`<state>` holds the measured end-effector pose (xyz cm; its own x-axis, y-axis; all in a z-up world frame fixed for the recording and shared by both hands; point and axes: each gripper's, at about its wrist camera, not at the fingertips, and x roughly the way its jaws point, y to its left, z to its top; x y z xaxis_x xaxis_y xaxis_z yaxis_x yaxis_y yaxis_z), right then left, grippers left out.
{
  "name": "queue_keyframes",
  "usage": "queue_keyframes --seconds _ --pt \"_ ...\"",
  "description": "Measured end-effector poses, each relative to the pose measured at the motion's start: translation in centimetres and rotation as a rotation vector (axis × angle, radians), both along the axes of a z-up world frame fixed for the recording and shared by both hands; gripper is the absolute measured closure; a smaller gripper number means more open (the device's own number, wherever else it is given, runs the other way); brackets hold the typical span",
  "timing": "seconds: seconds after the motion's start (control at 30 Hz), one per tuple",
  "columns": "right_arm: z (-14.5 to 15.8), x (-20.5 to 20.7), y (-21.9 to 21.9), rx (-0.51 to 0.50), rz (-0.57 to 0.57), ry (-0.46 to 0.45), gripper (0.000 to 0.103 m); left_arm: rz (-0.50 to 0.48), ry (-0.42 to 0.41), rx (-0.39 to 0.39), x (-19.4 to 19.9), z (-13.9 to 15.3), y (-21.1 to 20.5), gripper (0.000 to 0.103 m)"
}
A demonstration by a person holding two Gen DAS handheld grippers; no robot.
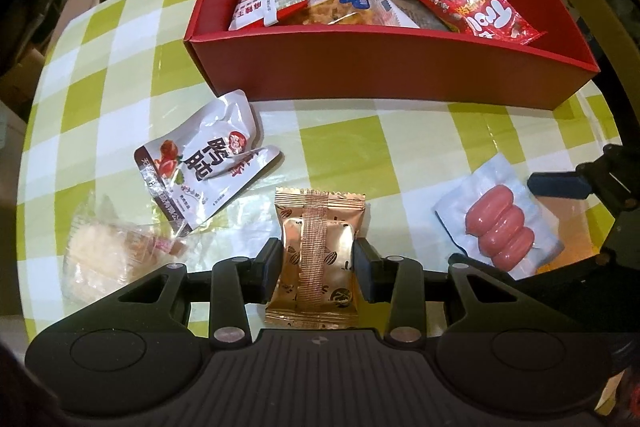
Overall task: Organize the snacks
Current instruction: 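Grasp the pink sausage pack with the right tool while the left tool holds the cookie packet, then carry both packs into the red box and open both tools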
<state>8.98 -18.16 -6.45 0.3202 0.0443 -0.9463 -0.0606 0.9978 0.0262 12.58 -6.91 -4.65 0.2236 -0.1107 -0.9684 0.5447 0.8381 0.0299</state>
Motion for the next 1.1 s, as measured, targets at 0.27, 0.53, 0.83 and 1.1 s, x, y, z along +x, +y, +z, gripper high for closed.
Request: queue_keyframes --seconds 0.27,0.53,0.83,1.1 --pt "0.8 -1.1 -2.0 0.050 -0.064 -0.019 0.026 0.005 -0.013 -0.004 -0.2 0.2 0.2 0.056" --pt "2.5 -1.7 -2.0 0.000 -0.077 -0.070 0.026 -0.014 -0.041 -0.001 -0.8 0.7 -0.4 0.056" --pt "4.2 -2.3 -2.3 -0.063 -0.096 -0.117 0.026 -0.028 -0.088 0.017 -1.3 1.4 -0.8 0.056" --pt "6.4 -2.4 -2.9 -0.073 -0.121 -0.184 0.026 -0.035 -0.153 0.007 -1.6 3.1 -1.0 0.056"
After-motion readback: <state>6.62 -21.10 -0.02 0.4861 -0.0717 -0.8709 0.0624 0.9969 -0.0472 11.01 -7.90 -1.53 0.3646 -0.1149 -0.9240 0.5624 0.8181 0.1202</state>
